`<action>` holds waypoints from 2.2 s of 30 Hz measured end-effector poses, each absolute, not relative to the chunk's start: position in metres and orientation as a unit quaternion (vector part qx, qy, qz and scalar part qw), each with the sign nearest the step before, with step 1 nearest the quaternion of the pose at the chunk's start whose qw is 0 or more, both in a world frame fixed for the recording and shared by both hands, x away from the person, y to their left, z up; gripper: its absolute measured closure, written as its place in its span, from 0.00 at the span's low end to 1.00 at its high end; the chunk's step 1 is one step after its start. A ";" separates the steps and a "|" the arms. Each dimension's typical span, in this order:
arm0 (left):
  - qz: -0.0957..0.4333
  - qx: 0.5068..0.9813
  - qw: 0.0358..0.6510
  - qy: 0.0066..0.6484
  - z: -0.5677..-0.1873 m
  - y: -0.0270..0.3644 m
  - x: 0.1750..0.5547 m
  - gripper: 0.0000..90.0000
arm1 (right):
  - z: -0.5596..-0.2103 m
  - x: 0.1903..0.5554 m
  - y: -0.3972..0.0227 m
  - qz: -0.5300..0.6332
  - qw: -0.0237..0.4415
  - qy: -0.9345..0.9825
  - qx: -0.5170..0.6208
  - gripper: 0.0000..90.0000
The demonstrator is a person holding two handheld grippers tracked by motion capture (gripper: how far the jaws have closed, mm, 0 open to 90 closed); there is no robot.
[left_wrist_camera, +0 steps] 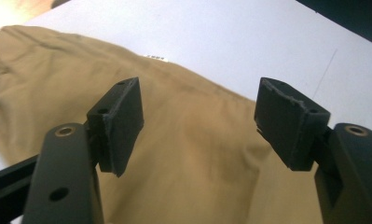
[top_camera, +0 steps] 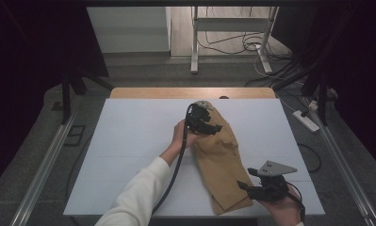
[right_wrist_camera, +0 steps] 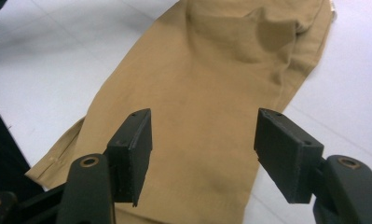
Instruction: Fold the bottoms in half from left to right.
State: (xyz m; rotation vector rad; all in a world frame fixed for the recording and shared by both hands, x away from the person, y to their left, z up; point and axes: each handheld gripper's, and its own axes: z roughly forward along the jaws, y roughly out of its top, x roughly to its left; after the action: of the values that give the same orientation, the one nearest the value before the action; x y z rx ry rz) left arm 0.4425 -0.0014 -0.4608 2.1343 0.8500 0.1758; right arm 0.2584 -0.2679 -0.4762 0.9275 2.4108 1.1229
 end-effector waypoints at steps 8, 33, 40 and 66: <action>0.079 0.848 0.405 0.332 -0.461 0.032 0.422 0.37 | -0.482 0.287 -0.265 0.387 0.145 0.846 0.336 0.40; 0.090 0.838 0.407 0.353 -0.482 0.116 0.353 0.36 | -0.492 0.349 -0.244 0.362 0.151 0.852 0.347 0.43; 0.092 0.832 0.412 0.361 -0.487 0.131 0.344 0.35 | -0.495 0.370 -0.236 0.365 0.163 0.840 0.368 0.46; 0.104 0.838 0.394 0.362 -0.491 0.138 0.343 0.34 | -0.496 0.378 -0.242 0.331 0.138 0.857 0.370 0.97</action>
State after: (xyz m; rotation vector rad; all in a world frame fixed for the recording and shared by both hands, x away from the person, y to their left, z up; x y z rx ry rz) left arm 0.3434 0.1376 -0.4911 2.1257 0.9195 0.2636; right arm 0.3784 -0.2415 -0.4955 1.0713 2.4787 0.9577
